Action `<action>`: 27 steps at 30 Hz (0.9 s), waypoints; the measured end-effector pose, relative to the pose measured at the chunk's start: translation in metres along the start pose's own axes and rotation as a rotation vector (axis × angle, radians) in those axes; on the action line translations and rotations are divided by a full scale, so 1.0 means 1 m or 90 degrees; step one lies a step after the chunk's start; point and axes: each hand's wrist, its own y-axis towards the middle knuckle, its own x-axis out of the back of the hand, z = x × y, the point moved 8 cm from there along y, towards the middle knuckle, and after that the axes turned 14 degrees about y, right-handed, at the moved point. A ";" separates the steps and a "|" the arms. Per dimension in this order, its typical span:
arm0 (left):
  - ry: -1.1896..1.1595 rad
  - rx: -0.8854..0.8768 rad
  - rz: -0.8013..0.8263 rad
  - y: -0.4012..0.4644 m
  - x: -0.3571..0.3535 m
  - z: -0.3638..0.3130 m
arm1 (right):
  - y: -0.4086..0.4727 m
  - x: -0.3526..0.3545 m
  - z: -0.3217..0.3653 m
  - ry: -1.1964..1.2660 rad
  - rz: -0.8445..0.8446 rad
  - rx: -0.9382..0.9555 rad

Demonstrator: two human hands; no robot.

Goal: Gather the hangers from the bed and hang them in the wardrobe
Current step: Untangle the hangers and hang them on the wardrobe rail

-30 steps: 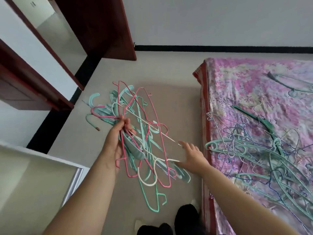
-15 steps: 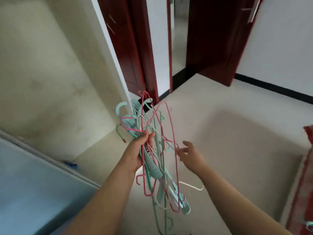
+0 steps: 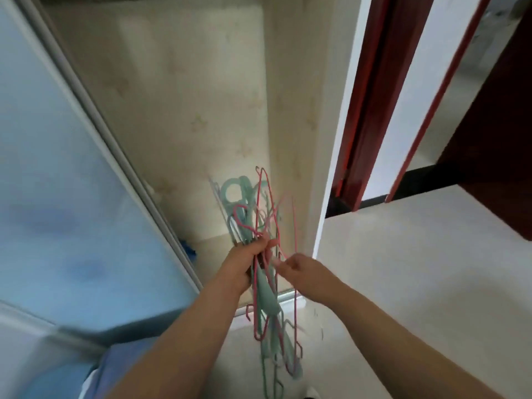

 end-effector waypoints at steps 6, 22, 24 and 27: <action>-0.150 -0.031 -0.142 0.041 0.024 -0.025 | 0.061 -0.022 0.027 0.024 0.096 0.063; -0.091 -0.085 -0.100 0.133 0.066 -0.124 | 0.179 -0.020 0.100 0.144 -0.060 0.135; -0.078 -0.101 -0.086 0.141 0.073 -0.143 | 0.185 -0.018 0.114 0.151 -0.100 0.138; -0.054 -0.128 -0.069 0.149 0.080 -0.166 | 0.199 -0.015 0.119 0.153 -0.165 0.094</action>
